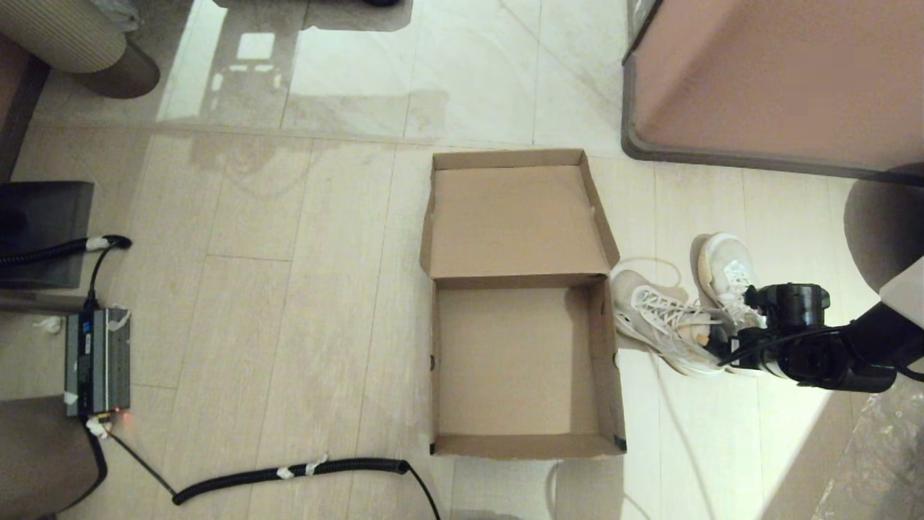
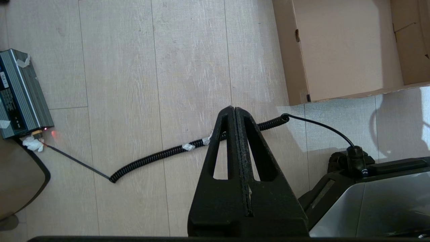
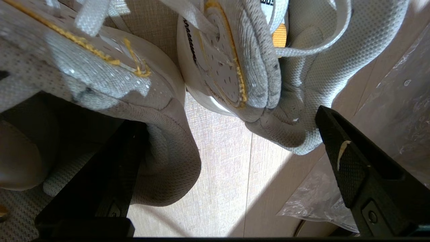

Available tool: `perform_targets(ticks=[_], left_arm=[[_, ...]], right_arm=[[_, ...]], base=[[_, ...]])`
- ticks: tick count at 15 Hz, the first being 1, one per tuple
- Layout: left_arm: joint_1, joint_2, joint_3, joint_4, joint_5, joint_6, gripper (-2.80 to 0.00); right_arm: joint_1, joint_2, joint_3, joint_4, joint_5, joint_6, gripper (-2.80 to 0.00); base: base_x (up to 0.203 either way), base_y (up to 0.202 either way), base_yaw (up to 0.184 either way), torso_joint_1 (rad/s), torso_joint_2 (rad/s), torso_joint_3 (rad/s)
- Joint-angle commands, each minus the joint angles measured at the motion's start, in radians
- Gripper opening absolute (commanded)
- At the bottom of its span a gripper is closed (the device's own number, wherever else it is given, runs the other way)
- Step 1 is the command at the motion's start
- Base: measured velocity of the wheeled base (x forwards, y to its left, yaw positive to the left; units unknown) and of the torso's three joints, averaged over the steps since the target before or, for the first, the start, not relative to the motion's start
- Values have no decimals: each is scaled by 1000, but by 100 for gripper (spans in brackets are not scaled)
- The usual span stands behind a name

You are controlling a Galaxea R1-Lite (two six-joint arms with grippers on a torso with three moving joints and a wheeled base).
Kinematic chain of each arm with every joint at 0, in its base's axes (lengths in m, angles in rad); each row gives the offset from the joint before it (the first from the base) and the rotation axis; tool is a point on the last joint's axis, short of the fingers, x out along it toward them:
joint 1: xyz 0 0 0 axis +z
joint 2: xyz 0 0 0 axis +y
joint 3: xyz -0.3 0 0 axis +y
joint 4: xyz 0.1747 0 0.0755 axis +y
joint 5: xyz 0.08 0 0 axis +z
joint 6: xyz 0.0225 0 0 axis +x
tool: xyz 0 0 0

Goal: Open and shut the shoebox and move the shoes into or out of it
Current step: Put the shoes into the shoe box

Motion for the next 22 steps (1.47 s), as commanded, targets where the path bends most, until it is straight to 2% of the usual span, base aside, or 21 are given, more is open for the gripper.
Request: perform_targets(ticks=[1, 5, 8, 9, 17, 19, 22], left_arm=[[0, 1, 0, 0, 0, 1, -280], [0, 1, 0, 0, -2, 1, -280], [0, 1, 0, 2, -2, 2, -280], [0, 1, 0, 2, -2, 2, -280], [0, 1, 0, 2, -2, 2, -280], [0, 1, 0, 2, -2, 2, -280], [0, 1, -2, 2, -5, 1, -280]], right_arm=[[2, 6, -8, -2, 16, -4, 0], [1, 69, -106, -2, 64, -22, 0], [2, 103, -129, -2, 90, -22, 0], [2, 105, -129, -2, 93, -21, -280], [2, 105, -125, -2, 135, -19, -280], [2, 62, -77, 0, 151, -19, -280], [1, -59, 83, 5, 248, -20, -280]], base=[[0, 0, 0, 0, 0, 0], [0, 0, 0, 0, 0, 0], [0, 0, 0, 0, 0, 0], [0, 0, 0, 0, 0, 0], [0, 0, 0, 0, 0, 0], [0, 0, 0, 0, 0, 0], [0, 0, 0, 0, 0, 0]])
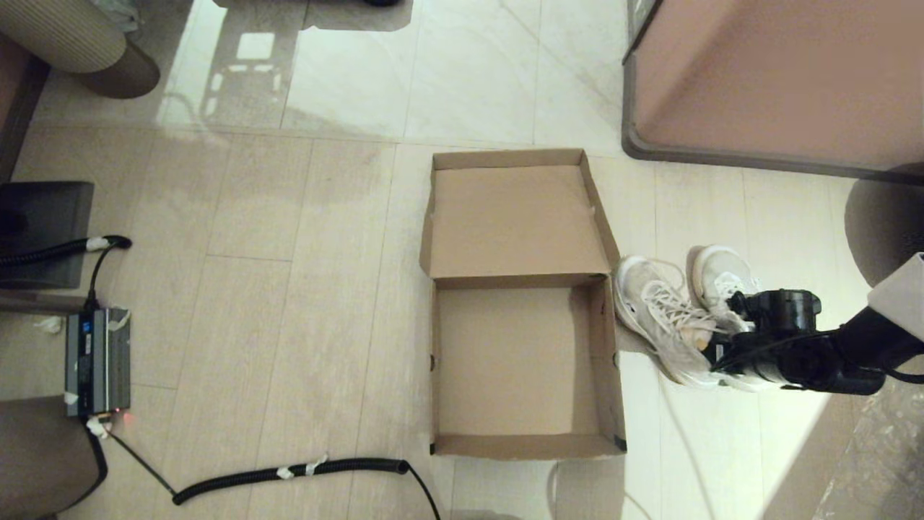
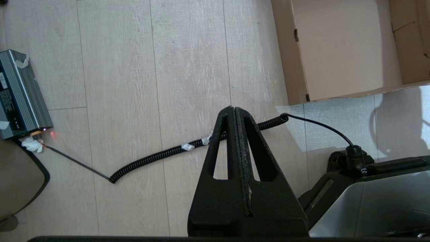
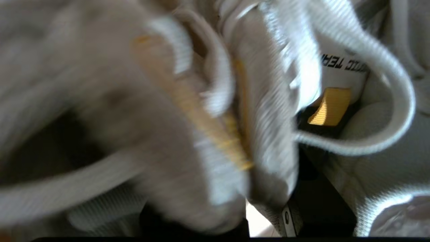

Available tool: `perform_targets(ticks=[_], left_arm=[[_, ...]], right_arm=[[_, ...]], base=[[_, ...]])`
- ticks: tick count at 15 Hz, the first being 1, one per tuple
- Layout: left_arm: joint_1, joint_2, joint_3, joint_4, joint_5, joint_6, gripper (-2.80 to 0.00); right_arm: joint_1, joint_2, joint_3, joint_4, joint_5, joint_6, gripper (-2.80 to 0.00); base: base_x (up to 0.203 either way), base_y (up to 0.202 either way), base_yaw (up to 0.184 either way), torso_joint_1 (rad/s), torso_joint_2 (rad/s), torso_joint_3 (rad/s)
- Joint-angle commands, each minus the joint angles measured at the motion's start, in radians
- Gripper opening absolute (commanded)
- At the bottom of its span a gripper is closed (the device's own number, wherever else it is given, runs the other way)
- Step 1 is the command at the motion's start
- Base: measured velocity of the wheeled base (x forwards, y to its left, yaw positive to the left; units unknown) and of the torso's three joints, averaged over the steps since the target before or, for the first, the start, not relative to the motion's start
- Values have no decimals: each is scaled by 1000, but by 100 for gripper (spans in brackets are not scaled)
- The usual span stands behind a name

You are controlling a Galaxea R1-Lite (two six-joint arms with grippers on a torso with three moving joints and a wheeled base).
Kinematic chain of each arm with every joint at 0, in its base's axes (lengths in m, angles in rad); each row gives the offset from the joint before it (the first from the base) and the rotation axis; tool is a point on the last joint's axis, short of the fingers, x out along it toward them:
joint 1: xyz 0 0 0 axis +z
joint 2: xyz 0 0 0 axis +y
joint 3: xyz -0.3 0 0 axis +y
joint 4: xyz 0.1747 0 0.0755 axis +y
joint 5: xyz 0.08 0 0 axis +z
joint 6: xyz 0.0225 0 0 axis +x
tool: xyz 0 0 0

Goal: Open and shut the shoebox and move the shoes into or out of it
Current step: Put the shoes into the shoe box

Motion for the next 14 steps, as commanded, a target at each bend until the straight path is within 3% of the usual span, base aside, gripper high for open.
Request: perform_targets(ticks=[1, 4, 10, 14], left_arm=[[0, 1, -1, 0, -1, 0, -280], [0, 1, -1, 0, -1, 1, -280], [0, 24, -2, 9, -1, -1, -280], [0, 1, 1, -1, 7, 6, -280]], right_arm=[[0, -130, 135, -2, 66, -1, -280], [-1, -267, 296, 0, 150, -1, -280], [-56, -571, 527, 9, 189, -1, -280], [-88, -797, 555, 187, 238, 0, -280]], base=[[0, 0, 0, 0, 0, 0], [0, 0, 0, 0, 0, 0], [0, 0, 0, 0, 0, 0], [0, 0, 0, 0, 0, 0]])
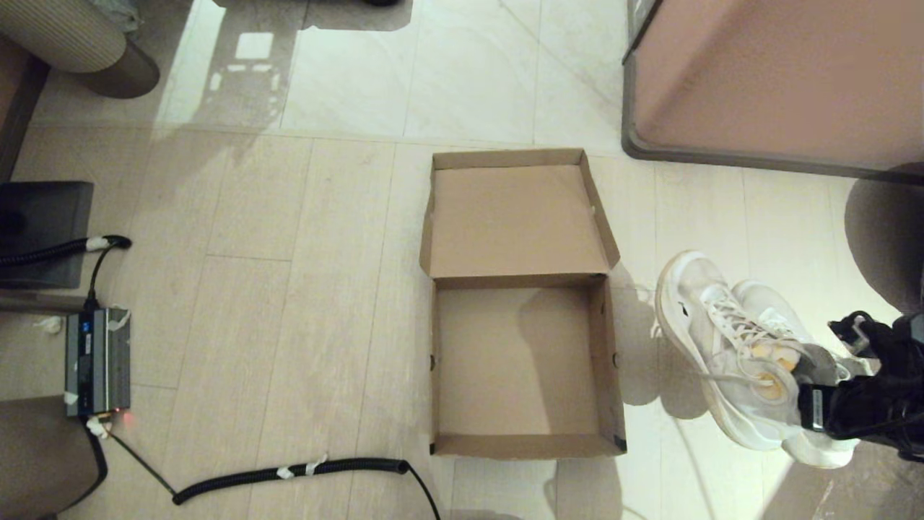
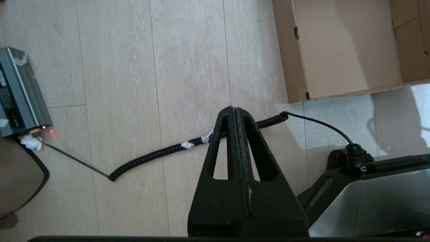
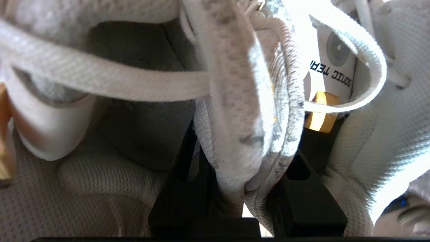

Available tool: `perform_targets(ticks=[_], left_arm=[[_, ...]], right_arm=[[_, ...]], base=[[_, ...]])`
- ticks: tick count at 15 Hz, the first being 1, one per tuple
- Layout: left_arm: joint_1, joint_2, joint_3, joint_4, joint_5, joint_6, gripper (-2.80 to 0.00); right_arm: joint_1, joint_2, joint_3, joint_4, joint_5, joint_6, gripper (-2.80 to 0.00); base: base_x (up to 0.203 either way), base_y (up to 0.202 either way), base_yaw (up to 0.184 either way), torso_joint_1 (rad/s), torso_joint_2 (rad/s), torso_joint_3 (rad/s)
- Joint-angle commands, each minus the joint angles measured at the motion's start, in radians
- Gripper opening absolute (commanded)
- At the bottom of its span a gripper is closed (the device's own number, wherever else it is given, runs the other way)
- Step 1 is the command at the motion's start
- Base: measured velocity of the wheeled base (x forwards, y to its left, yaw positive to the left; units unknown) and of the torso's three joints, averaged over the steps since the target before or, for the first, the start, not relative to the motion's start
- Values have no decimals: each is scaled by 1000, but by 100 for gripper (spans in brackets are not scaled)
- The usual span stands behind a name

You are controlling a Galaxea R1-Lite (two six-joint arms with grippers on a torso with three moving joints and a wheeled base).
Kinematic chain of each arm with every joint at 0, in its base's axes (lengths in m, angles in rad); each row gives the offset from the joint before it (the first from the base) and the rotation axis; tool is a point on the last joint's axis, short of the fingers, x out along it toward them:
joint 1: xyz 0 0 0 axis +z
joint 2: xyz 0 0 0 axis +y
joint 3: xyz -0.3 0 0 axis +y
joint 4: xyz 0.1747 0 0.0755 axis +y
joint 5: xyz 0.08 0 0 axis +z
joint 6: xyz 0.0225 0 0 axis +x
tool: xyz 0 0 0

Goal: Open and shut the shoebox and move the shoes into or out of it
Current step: Put the shoes into the shoe box

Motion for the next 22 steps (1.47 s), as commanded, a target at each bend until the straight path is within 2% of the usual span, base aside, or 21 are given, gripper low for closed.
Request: perform_targets(ticks=[1, 4, 9, 11, 13, 17, 19, 22], left_arm=[[0, -7, 3, -4, 3, 4, -280], [3, -6, 1, -3, 10, 42, -280], [5, -7, 5, -10, 10, -6, -280], [5, -7, 5, -11, 13, -3, -280], [5, -7, 5, -10, 13, 1, -280], [5, -7, 5, -10, 15, 0, -280], [5, -5, 4, -8, 13, 0, -280], [5, -7, 4, -4, 14, 0, -280]], right_arm=[[-6, -206, 3, 103, 31, 1, -280], [37, -354, 12, 229, 76, 5, -280], [324, -428, 23, 258, 88, 74, -280], [448, -423, 34, 257, 41, 88, -280], [544, -393, 36, 249, -6, 107, -280], [718, -277, 30, 225, -51, 126, -280], [761, -166, 28, 144, -81, 126, -280], [839, 42, 13, -37, -219, 123, -280]], base=[[0, 0, 0, 0, 0, 0], [0, 0, 0, 0, 0, 0], [0, 0, 0, 0, 0, 0], [0, 0, 0, 0, 0, 0], [0, 0, 0, 0, 0, 0], [0, 0, 0, 0, 0, 0], [0, 0, 0, 0, 0, 0], [0, 0, 0, 0, 0, 0]])
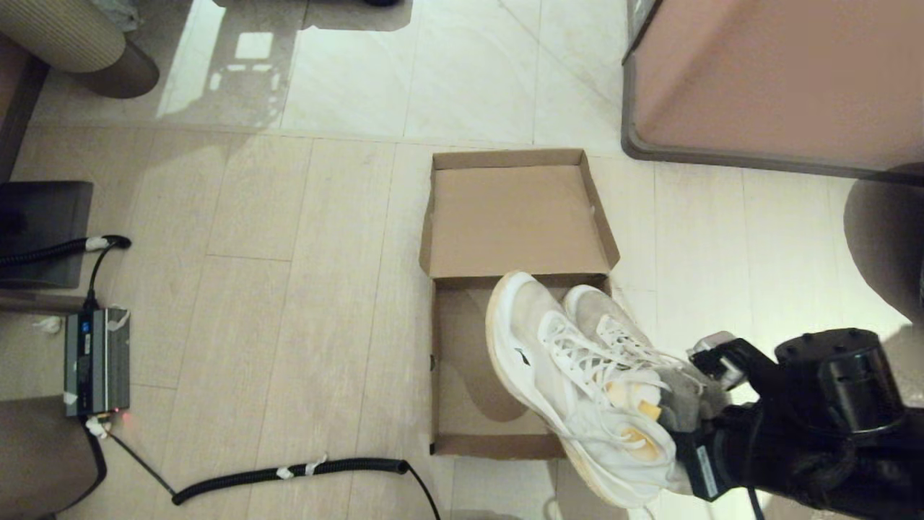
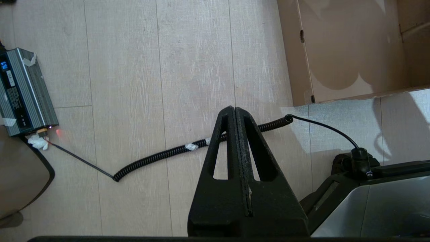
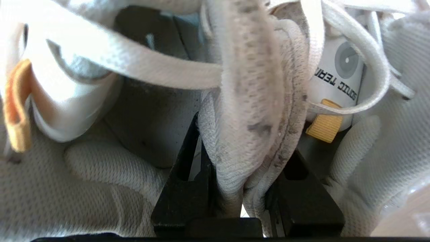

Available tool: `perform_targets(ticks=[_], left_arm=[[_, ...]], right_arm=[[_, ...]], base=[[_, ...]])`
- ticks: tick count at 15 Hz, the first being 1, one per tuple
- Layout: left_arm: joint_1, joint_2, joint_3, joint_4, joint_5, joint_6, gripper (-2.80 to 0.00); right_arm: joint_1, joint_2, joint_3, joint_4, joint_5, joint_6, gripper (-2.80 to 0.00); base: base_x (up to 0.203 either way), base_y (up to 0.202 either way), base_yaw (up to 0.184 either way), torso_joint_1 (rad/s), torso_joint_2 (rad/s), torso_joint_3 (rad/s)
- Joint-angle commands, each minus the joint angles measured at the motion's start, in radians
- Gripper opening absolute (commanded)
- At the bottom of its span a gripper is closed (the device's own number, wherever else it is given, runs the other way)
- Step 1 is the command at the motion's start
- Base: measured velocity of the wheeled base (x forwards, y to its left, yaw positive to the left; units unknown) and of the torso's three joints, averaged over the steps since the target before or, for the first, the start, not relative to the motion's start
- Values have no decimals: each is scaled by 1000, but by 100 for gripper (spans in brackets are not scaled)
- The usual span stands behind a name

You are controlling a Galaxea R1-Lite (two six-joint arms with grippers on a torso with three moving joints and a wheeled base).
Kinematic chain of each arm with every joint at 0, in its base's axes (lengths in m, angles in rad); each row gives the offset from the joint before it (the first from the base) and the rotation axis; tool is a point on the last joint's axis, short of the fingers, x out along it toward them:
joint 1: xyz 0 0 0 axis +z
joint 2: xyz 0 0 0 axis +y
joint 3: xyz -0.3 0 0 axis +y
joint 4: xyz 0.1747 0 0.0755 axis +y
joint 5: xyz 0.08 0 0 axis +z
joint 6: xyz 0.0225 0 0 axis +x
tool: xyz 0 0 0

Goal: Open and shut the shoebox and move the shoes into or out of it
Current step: Put the shoes into the shoe box

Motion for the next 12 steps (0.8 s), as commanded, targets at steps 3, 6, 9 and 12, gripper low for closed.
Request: perform_targets(ticks=[3, 6, 9, 12], left_arm=[[0, 0, 0, 0, 1, 1, -280], [0, 0, -2, 3, 2, -1, -280], [0, 0, -2, 3, 2, -3, -280], [0, 0, -2, 5, -1, -3, -280]], right_arm=[[81, 369, -59, -251, -149, 1, -280], [103, 503, -155, -375, -202, 2, -280], [109, 569, -246, -383, -220, 1, -280], [109, 616, -330, -380, -256, -3, -280]], base=[[0, 0, 0, 0, 0, 0], [0, 0, 0, 0, 0, 0], [0, 0, 0, 0, 0, 0], [0, 0, 0, 0, 0, 0]])
